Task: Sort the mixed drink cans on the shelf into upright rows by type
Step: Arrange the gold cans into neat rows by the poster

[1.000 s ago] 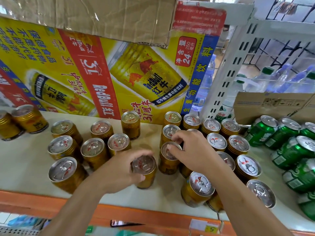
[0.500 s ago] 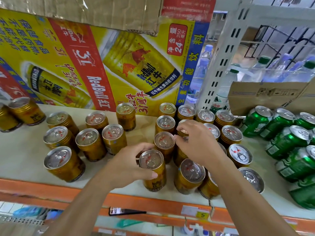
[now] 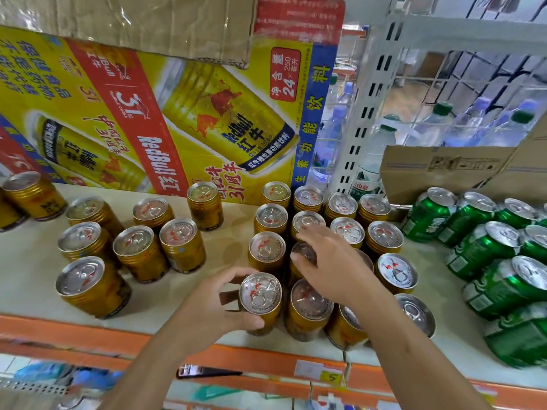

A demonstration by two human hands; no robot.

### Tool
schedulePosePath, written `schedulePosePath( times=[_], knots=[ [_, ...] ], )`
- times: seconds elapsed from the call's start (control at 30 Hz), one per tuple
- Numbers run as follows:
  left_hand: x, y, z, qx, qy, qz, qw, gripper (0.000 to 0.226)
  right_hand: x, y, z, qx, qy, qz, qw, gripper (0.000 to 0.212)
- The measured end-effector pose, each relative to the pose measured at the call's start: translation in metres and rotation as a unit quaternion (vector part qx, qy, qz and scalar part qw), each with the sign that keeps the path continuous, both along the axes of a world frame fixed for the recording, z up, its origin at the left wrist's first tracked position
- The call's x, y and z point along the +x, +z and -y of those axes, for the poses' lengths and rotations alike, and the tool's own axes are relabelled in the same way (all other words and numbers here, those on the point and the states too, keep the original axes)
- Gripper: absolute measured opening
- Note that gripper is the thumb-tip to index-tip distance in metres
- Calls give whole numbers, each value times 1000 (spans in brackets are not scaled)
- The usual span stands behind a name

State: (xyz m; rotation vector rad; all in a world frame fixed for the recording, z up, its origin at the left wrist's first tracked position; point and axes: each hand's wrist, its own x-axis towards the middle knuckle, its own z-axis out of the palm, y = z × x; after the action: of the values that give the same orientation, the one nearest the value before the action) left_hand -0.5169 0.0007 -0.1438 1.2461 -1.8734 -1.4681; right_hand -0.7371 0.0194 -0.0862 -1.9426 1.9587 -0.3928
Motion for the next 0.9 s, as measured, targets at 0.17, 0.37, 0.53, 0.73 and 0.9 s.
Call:
schedulePosePath(
  times=[0.17,0.37,0.53,0.73,0.9],
  knots=[
    [-3,-6,-5,25,16,-36,999,62,-3,-11,2,-2,14,-16,1000,46],
    [-7,-6,-4,38,17,6,999,106,1,-31,1,-18,19,-64,998,72],
    [-17,-5,-3,37,-4,-33,999,107,2,-32,1,-16,19,-88,996,59],
    [-16,6,-2,-25,27,34,999,81,11,-31,3,-52,38,-91,994,76],
    [11,40,25,-275,148,180,933,48,38,-15,28,-53,97,-51,993,45]
  ],
)
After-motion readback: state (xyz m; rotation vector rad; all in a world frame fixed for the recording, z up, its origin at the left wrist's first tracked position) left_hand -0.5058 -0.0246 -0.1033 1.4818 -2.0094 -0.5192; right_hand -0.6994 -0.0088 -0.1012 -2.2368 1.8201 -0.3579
